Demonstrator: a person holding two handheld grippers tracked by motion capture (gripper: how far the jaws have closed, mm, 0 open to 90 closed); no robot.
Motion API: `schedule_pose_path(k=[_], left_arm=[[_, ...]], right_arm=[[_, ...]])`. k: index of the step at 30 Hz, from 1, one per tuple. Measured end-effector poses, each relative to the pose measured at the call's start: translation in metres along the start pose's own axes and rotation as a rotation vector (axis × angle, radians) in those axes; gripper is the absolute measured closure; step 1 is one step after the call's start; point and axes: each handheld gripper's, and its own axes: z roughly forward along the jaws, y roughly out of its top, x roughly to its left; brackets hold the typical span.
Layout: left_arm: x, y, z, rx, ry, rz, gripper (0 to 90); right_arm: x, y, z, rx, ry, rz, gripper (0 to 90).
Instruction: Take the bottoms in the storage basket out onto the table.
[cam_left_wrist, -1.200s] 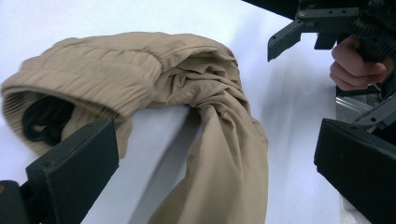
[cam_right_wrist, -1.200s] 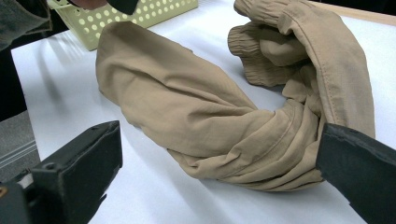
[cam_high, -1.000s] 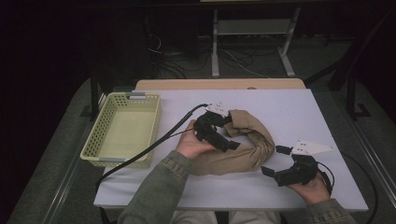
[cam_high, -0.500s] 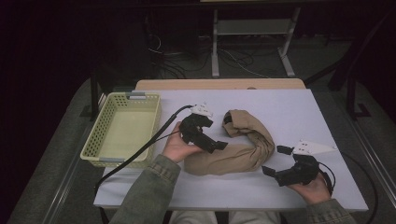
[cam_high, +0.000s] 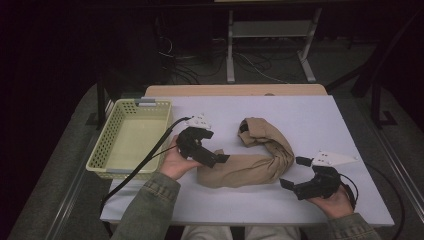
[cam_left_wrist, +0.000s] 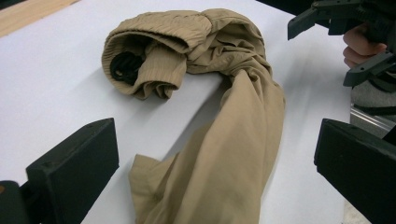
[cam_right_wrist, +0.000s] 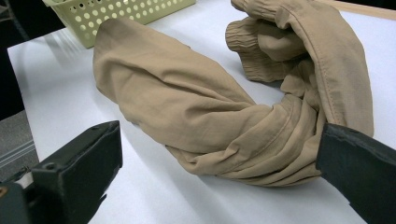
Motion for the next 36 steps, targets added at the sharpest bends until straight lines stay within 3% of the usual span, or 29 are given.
schedule_pose_path(k=[7, 10, 25, 31, 36], left_arm=[[-0.006, -0.014, -0.013, -0.030, 0.040, -0.003, 0.0], [-0.006, -0.019, -0.018, -0.021, 0.052, -0.005, 0.0], [0.003, -0.060, -0.048, -0.061, 0.117, -0.094, 0.0], [0.002, -0.079, -0.060, -0.125, 0.166, -0.154, 0.0], [-0.003, -0.092, -0.064, -0.115, 0.186, -0.159, 0.0]], right_arm=[[0.000, 0.000, 0.000, -0.001, -0.002, -0.003, 0.3], [0.000, 0.000, 0.000, -0.001, -0.002, -0.005, 0.3], [0.000, 0.000, 0.002, 0.007, -0.002, -0.004, 0.3], [0.000, -0.001, 0.002, 0.008, -0.001, -0.002, 0.3], [0.000, -0.001, 0.002, 0.010, -0.001, -0.002, 0.3]])
